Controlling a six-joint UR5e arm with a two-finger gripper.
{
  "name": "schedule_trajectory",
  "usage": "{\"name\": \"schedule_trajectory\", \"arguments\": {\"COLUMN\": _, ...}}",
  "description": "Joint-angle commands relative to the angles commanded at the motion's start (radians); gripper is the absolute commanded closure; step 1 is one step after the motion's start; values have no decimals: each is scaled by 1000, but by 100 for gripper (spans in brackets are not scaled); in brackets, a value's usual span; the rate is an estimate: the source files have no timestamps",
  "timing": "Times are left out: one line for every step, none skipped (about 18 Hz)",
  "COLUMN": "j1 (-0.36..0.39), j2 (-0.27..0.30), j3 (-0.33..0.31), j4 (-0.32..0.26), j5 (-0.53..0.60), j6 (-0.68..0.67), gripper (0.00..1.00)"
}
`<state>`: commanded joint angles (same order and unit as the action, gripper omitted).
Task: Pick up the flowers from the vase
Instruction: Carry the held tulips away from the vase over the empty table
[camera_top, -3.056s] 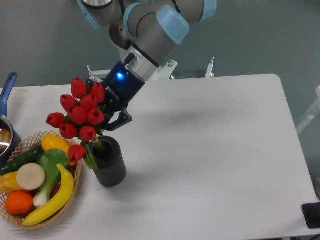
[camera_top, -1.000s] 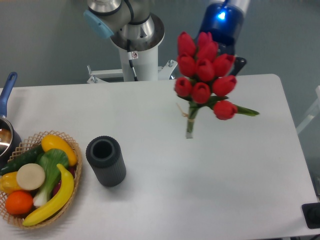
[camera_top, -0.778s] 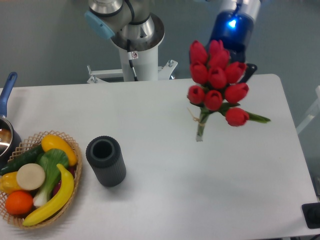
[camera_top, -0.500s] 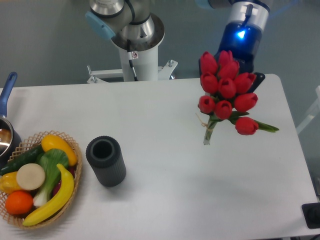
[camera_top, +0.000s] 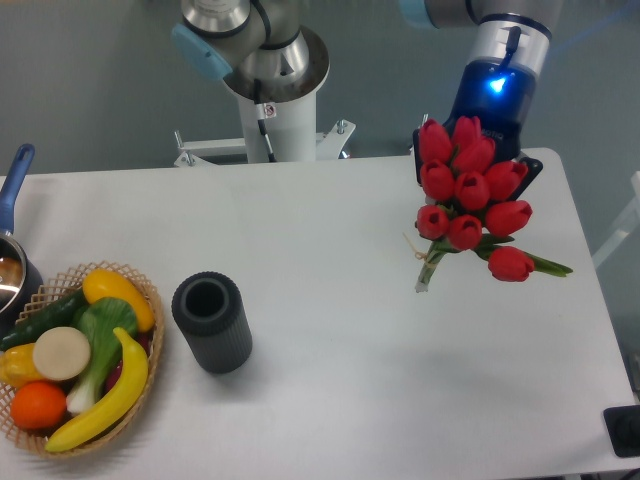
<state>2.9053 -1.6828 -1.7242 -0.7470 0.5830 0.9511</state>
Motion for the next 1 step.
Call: {"name": "schedule_trajectory", "arguments": {"j1": 2, "j2": 0, "j3": -2, "j4": 0, "j5": 0, "j6": 0, "gripper": 56}}
